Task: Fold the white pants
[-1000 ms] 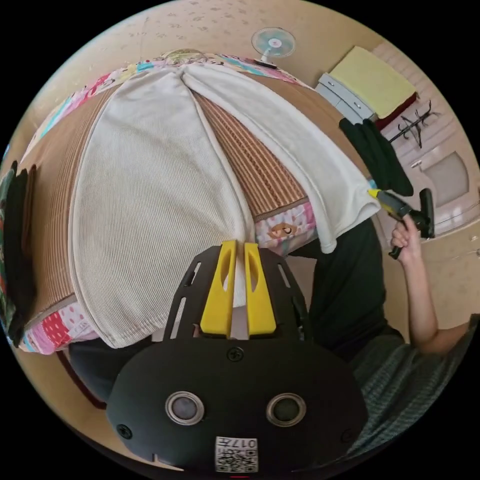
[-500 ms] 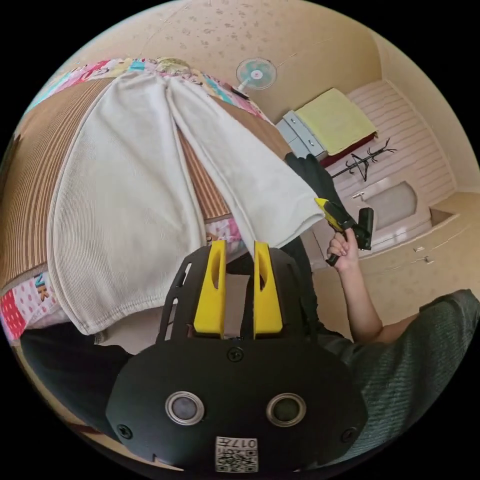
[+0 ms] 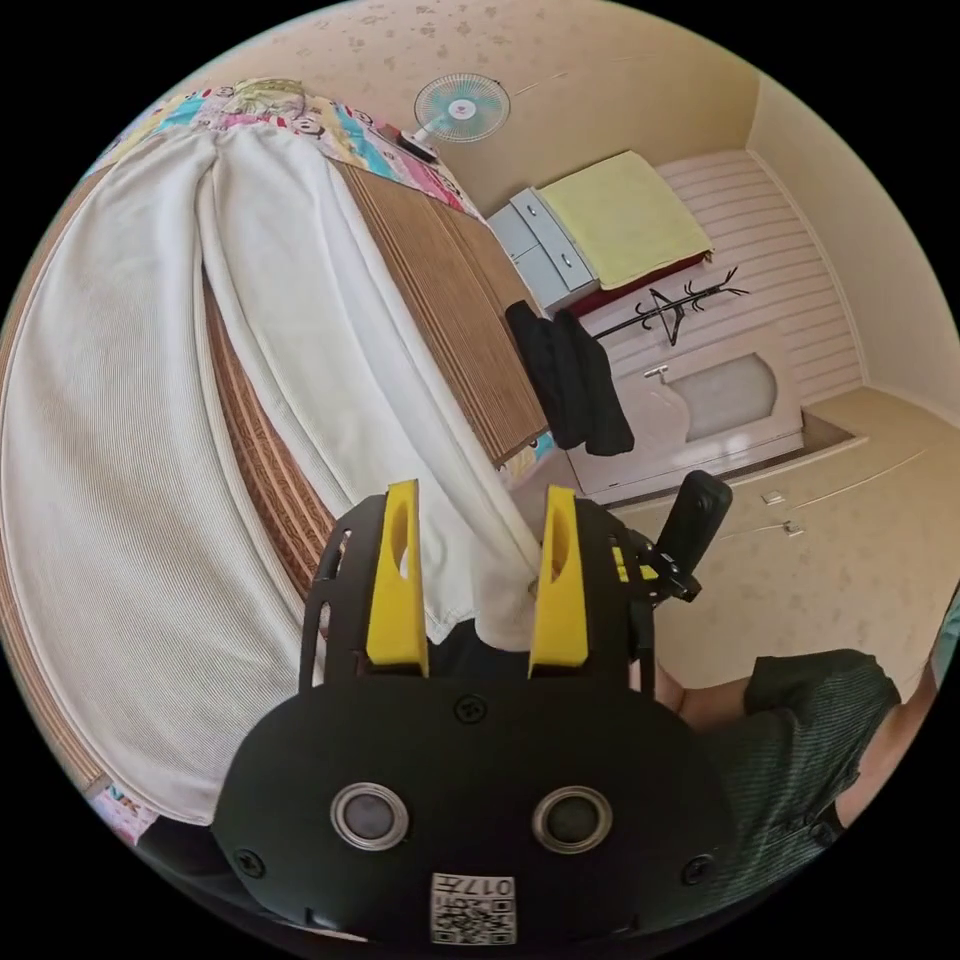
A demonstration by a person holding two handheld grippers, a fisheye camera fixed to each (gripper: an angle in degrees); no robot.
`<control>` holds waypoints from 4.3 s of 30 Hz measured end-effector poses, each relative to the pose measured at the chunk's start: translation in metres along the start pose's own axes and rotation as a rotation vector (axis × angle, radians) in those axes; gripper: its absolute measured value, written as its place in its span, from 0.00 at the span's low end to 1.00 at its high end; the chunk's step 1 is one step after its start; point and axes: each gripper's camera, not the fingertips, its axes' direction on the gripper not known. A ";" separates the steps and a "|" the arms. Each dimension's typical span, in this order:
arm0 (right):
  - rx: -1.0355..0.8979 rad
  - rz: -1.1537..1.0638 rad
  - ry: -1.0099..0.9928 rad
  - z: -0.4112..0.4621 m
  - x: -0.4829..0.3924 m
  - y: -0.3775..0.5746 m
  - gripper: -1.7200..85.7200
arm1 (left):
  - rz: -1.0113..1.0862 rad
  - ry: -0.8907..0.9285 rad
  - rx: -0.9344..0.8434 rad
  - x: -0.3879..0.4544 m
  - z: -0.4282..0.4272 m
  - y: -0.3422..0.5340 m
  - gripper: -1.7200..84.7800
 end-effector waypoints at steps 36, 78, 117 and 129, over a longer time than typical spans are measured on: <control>-0.062 -0.192 0.763 0.488 0.056 -0.579 0.07 | -0.415 0.059 0.099 -0.006 -0.224 0.041 0.06; -0.671 0.532 0.344 0.350 0.085 -0.138 0.04 | -0.490 -0.082 -0.264 -0.055 -0.238 0.025 0.07; -0.370 0.637 -0.194 0.217 0.289 -0.198 0.19 | -0.554 0.115 0.125 -0.071 -0.233 -0.118 0.21; -0.508 0.610 -0.343 0.299 0.309 -0.246 0.11 | -0.514 0.113 -0.106 -0.092 -0.205 -0.213 0.08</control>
